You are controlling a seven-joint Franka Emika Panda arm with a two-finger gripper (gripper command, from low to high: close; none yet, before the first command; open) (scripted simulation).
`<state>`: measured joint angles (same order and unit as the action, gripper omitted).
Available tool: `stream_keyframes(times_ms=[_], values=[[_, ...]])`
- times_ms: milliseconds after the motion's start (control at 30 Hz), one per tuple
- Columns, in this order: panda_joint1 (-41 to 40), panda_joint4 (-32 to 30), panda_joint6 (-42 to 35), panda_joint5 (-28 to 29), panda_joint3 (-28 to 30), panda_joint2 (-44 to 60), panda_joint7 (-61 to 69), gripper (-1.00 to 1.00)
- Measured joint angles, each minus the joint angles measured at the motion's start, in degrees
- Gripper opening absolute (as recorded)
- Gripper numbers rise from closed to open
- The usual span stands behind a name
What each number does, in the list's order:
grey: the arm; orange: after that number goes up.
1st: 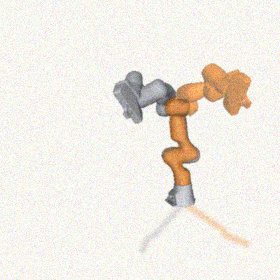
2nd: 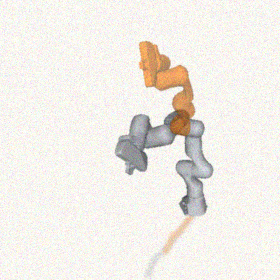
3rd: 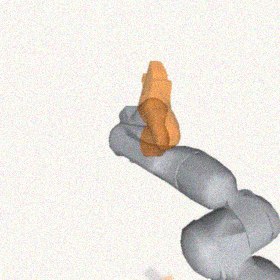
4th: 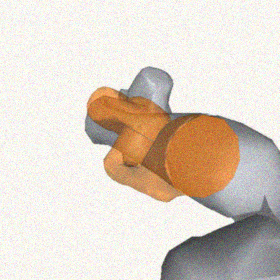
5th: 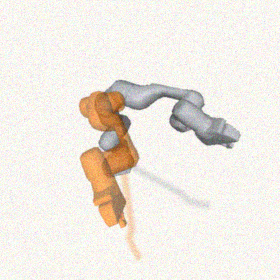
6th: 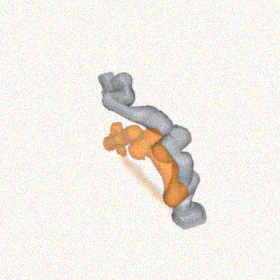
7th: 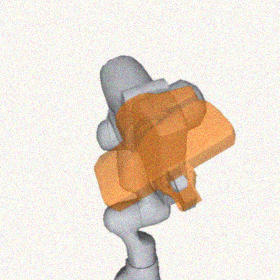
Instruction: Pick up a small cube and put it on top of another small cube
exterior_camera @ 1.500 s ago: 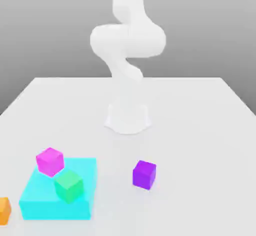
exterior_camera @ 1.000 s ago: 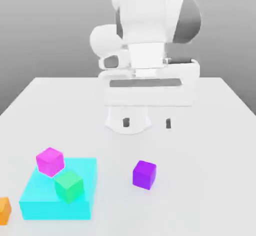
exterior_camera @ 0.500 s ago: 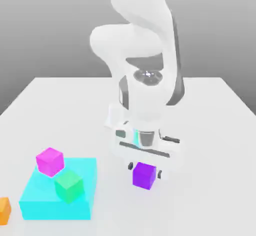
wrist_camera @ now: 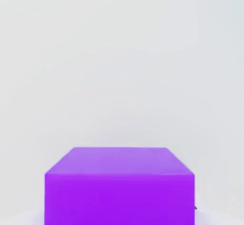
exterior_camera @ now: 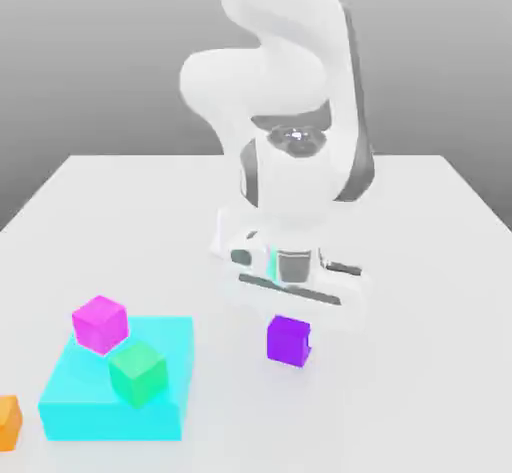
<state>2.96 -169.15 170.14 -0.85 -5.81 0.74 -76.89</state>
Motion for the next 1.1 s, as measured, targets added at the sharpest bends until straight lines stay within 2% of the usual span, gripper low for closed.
stream_keyframes(times_ms=[100,167,367,633,767,800,1000,1100], values=[[0.49,-0.96,-3.44,-0.93,0.11,-4.28,0.39,-1.00],[-0.58,0.49,-6.26,-0.06,1.22,-5.61,1.99,-1.00],[-5.12,9.40,-16.04,2.31,6.86,-6.43,11.89,-1.00],[-10.65,22.06,-29.38,2.38,14.35,-7.14,27.87,-1.00],[-11.32,22.73,-24.40,0.69,15.41,-1.42,31.46,-1.00],[-11.55,22.41,-22.20,0.19,15.24,0.48,31.90,1.00],[-11.54,22.25,-21.10,0.01,15.18,1.44,32.07,1.00],[-11.46,22.99,-25.32,1.04,15.18,-2.10,31.33,1.00]])
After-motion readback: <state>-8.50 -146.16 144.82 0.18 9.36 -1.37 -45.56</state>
